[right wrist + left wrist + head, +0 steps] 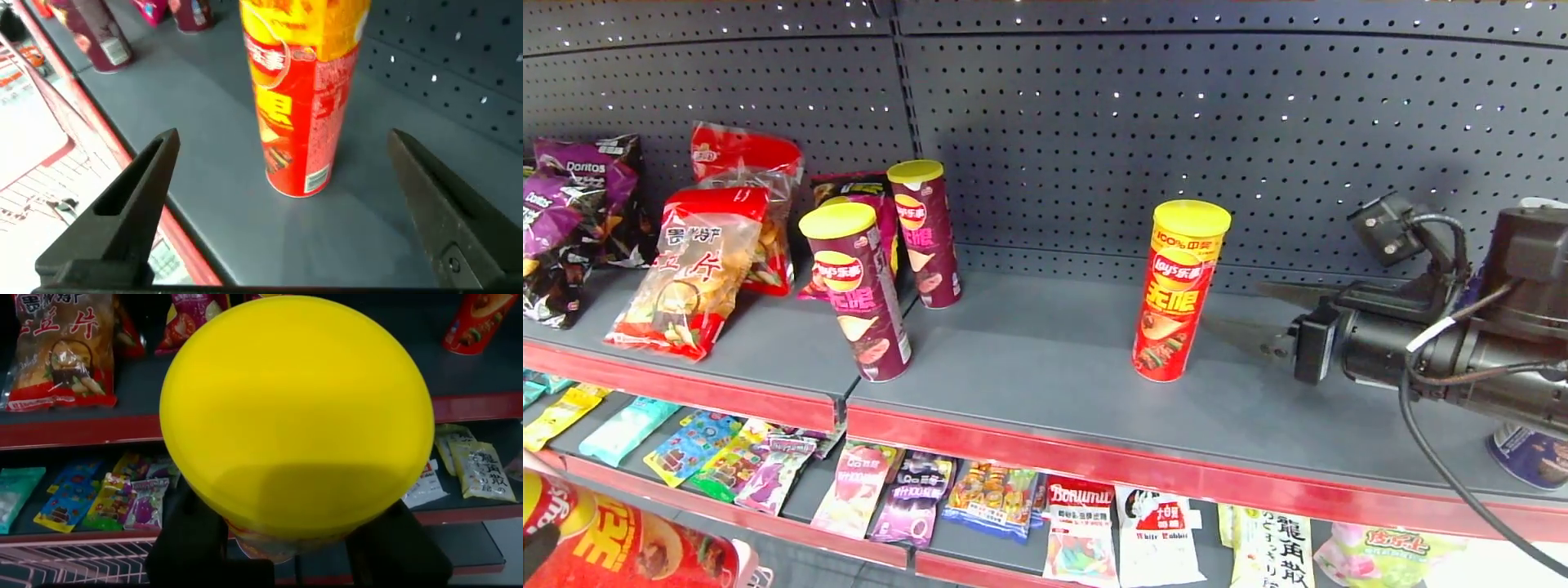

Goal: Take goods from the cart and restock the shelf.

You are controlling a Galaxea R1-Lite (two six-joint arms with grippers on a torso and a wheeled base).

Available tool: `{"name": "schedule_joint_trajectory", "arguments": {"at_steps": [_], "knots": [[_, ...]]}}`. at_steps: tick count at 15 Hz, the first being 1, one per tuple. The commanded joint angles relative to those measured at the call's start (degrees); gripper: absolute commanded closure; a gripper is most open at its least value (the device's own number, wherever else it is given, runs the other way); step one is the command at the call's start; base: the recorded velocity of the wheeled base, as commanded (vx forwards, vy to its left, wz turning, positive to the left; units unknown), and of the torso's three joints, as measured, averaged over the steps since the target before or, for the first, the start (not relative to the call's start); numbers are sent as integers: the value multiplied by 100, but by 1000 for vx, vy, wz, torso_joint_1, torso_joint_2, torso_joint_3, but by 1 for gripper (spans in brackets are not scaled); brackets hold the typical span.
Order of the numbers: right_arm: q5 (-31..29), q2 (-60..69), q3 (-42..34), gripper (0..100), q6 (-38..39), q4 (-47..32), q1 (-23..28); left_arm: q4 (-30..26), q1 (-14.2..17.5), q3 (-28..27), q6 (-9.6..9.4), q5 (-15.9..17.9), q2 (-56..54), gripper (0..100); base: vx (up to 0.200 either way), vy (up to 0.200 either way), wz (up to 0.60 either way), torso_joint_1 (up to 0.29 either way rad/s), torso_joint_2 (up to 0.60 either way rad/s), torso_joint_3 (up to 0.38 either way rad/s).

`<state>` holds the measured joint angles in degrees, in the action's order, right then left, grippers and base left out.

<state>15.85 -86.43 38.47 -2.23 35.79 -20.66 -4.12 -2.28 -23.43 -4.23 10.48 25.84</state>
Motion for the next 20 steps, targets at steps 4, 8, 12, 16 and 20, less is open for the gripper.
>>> {"name": "schedule_joint_trajectory", "arguments": {"at_steps": [4,8,12,16,20], "knots": [[112,-445,380,0,-14,7,54,-1,-1,-4,1,-2,8,100,0,0,0,0,0,0],[120,-647,661,0,-41,7,54,-1,-1,-4,-8,-2,0,100,0,0,0,0,0,0],[129,-875,916,0,-128,7,36,-1,-1,-4,-8,6,8,100,0,0,0,0,0,0],[147,-1201,1118,0,-120,393,36,-1,-1,-4,1,6,17,100,0,0,0,0,0,0],[208,-1306,1356,0,-120,393,-61,-1,-1,14,-8,6,26,100,0,0,0,0,0,0]]}}
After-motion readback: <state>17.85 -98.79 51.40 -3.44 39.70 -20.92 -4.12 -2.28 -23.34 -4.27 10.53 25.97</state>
